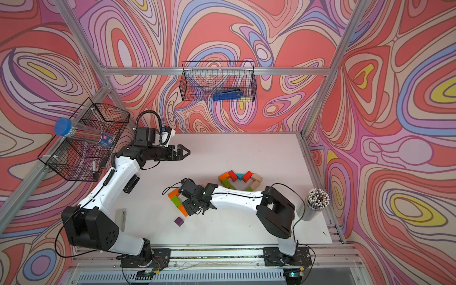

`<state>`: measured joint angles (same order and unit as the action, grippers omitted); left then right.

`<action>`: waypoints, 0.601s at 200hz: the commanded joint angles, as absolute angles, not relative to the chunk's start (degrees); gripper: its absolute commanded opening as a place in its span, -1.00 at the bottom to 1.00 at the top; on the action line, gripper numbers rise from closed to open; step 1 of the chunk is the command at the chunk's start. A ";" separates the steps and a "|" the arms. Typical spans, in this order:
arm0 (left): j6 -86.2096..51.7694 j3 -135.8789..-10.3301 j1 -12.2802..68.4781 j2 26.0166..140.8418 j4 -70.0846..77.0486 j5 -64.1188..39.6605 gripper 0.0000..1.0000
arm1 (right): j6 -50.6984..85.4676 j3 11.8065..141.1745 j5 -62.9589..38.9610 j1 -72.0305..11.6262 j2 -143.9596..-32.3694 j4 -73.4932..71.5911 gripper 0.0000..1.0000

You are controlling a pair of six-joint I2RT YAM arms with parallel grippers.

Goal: Assemble a heart with building blocks
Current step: Adjust the building block at the center of the board.

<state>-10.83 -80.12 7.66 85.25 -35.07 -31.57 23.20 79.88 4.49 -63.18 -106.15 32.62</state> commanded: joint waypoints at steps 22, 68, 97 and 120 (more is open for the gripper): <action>-11.33 -79.41 8.02 84.46 -33.62 -32.93 1.00 | 27.63 70.38 7.40 -54.64 -94.65 33.46 0.44; -11.96 -77.74 8.18 82.71 -31.03 -33.01 0.99 | 28.42 62.49 3.14 -40.00 -85.97 33.26 0.59; -11.95 -77.87 8.50 83.57 -31.20 -33.61 0.99 | 26.31 63.21 0.06 -32.87 -86.80 34.12 0.73; -11.32 -77.75 9.67 83.26 -31.24 -33.11 1.00 | 26.14 63.68 -4.67 -26.59 -89.01 31.83 0.75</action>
<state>-11.66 -78.26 8.45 84.40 -32.45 -32.56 26.89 62.78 1.08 -31.27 -87.05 33.43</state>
